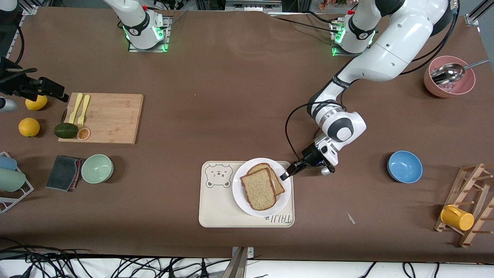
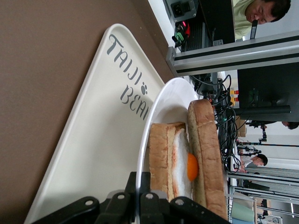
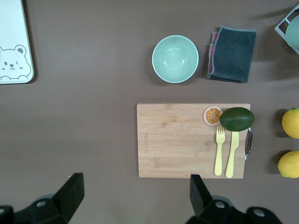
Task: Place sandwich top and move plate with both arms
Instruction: 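Slide the white plate with the left gripper onto the bear tray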
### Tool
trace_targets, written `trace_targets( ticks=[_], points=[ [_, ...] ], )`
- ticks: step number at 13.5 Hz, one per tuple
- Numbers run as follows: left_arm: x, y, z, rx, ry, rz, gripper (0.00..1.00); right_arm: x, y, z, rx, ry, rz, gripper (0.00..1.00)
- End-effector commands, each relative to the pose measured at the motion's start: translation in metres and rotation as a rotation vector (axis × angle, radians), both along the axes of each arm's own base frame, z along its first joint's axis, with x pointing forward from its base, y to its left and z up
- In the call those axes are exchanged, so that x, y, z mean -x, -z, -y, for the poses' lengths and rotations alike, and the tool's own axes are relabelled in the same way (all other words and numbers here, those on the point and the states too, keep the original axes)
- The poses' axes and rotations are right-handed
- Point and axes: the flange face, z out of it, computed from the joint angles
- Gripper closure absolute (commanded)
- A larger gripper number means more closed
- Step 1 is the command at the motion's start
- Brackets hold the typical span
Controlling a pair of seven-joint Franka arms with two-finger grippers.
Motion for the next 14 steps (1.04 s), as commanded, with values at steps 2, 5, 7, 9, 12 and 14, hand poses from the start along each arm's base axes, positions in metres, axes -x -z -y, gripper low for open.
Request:
trace_targets(
  ticks=[2, 5, 7, 9, 12, 14],
  points=[
    [-0.016, 0.002, 0.015, 0.005, 0.003, 0.014, 1.0, 0.0, -0.007, 0.0, -0.02, 0.002, 0.0, 0.0],
    [-0.014, 0.016, 0.016, -0.031, 0.009, 0.01, 1.0, 0.0, -0.007, 0.0, -0.02, 0.002, 0.001, 0.0],
    [-0.013, 0.018, 0.015, -0.038, 0.01, 0.009, 1.0, -0.001, -0.006, 0.0, -0.02, 0.002, 0.0, 0.0],
    [-0.014, 0.016, 0.014, -0.04, 0.012, 0.014, 1.0, -0.001, -0.006, 0.0, -0.02, 0.002, 0.0, 0.0],
    [-0.018, 0.011, 0.011, -0.042, 0.009, 0.024, 0.49, -0.001, -0.006, 0.0, -0.02, 0.002, 0.0, 0.0],
    [-0.021, 0.007, 0.005, -0.047, 0.001, 0.033, 0.26, -0.001, -0.006, 0.0, -0.02, 0.002, 0.0, 0.0]
  ],
)
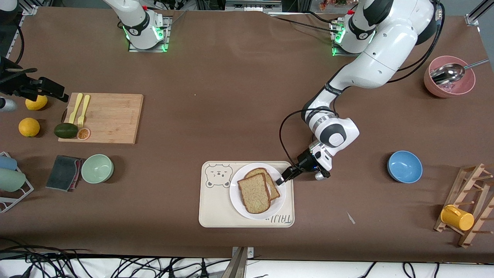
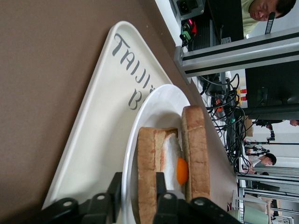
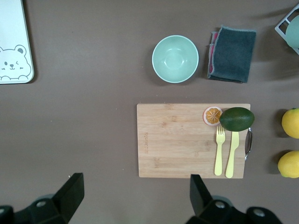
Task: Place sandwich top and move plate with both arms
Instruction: 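Open the left gripper and release the plate rim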
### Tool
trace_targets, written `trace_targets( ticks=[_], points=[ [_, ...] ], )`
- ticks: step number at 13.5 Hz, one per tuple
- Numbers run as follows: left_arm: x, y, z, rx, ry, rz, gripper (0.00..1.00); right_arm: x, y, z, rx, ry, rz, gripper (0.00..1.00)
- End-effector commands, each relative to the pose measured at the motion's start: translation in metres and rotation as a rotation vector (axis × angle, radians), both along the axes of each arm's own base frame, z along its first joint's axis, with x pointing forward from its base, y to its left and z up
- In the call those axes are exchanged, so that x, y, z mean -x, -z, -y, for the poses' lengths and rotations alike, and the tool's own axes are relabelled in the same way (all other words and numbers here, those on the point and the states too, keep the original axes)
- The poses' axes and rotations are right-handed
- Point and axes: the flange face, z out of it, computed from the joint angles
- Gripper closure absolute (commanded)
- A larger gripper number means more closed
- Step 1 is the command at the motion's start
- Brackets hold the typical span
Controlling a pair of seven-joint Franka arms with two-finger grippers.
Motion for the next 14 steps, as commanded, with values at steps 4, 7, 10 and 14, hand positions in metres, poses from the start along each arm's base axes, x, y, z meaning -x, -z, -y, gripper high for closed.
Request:
trace_targets(
  ticks=[4, 7, 10, 14],
  points=[
    [-0.009, -0.018, -0.01, -0.022, 0.003, 0.018, 0.15, -0.001, -0.006, 0.0, -0.019, 0.002, 0.0, 0.0],
    [-0.003, -0.029, -0.013, -0.029, 0.006, 0.017, 0.15, -0.001, -0.006, 0.0, -0.019, 0.002, 0.001, 0.0],
    [0.006, -0.043, -0.013, -0.041, 0.02, 0.022, 0.07, -0.001, -0.006, 0.0, -0.019, 0.002, 0.001, 0.0],
    [0.014, -0.077, -0.038, -0.092, 0.041, 0.058, 0.0, -0.001, -0.006, 0.0, -0.019, 0.002, 0.003, 0.0]
  ],
)
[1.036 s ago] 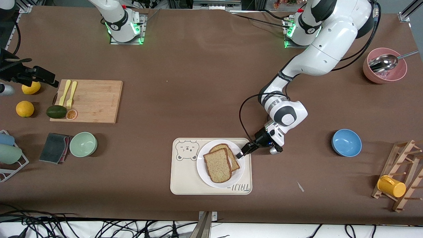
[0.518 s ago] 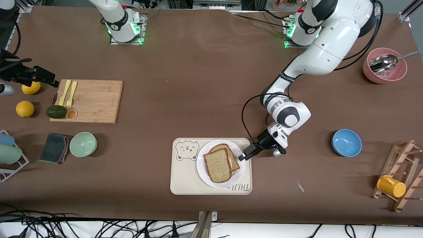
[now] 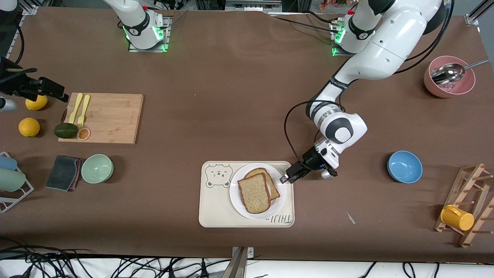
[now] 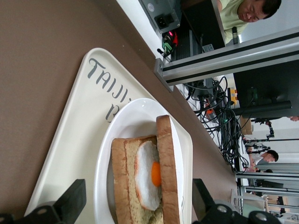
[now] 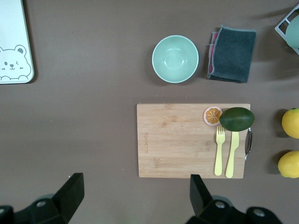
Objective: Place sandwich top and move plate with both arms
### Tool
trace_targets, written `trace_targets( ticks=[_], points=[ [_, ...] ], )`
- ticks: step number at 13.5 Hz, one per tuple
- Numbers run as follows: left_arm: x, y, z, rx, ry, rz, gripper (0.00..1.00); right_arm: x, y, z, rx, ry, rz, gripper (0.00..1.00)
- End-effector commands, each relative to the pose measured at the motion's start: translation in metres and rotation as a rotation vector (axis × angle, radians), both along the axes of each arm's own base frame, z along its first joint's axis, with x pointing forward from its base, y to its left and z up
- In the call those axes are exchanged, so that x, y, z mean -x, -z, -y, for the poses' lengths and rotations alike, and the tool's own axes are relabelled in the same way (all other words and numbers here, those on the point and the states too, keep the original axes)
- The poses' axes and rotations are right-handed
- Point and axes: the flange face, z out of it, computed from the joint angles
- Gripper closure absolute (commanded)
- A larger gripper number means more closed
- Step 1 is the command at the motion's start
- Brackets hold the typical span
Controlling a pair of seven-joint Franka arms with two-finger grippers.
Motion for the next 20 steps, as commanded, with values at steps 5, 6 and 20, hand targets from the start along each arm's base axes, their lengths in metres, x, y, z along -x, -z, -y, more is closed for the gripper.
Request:
trace_targets(
  ticks=[5, 6, 20],
  points=[
    [0.011, -0.054, -0.06, -0.111, 0.038, 0.056, 0.0, -0.002, -0.006, 0.0, -0.019, 0.004, 0.002, 0.0],
    [0.009, -0.057, -0.067, -0.114, 0.03, 0.061, 0.0, -0.002, -0.006, -0.001, -0.019, 0.001, 0.002, 0.0],
    [0.009, -0.113, -0.16, -0.146, 0.079, 0.008, 0.0, -0.002, -0.006, -0.001, -0.019, 0.001, 0.004, 0.0]
  ],
)
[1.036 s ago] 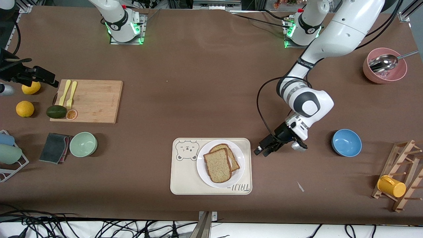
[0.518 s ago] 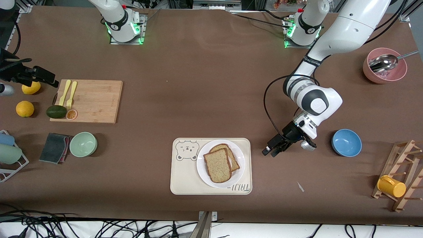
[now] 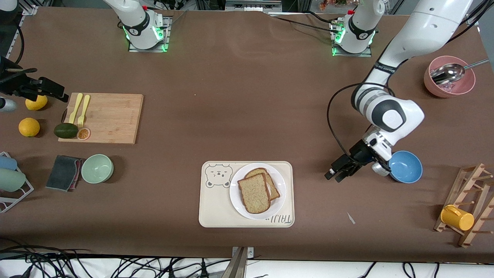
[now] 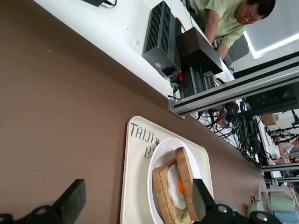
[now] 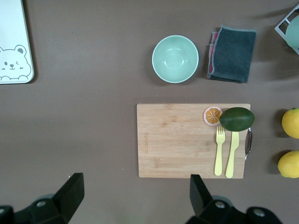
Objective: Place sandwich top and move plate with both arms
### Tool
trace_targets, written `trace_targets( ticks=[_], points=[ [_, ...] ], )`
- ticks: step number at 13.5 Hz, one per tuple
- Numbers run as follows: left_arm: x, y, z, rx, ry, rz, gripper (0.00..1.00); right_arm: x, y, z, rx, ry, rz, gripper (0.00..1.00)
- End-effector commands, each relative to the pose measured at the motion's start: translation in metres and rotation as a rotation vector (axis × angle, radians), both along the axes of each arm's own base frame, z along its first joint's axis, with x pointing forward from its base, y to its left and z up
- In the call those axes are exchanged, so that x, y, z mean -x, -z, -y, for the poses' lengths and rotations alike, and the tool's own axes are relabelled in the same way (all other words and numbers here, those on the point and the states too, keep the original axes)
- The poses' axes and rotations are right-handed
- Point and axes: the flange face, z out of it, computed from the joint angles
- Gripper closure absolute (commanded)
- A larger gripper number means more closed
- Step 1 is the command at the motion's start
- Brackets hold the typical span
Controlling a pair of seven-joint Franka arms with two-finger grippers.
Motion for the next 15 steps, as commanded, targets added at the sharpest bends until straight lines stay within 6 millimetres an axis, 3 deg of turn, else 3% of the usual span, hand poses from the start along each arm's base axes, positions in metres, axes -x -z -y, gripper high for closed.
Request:
trace_targets(
  ticks=[1, 8, 11, 15],
  points=[
    [0.006, -0.034, -0.02, 0.009, 0.033, -0.087, 0.0, -0.002, -0.006, -0.001, -0.019, 0.001, 0.004, 0.0],
    [0.01, -0.094, -0.062, -0.141, 0.195, -0.301, 0.0, -0.002, -0.006, -0.001, -0.019, 0.001, 0.005, 0.0],
    [0.026, -0.12, -0.083, -0.273, 0.26, -0.399, 0.0, -0.002, -0.006, -0.001, -0.019, 0.001, 0.005, 0.0],
    [0.053, -0.172, -0.109, -0.482, 0.286, -0.508, 0.0, -0.002, -0.007, -0.001, -0.019, 0.001, 0.009, 0.0]
  ],
)
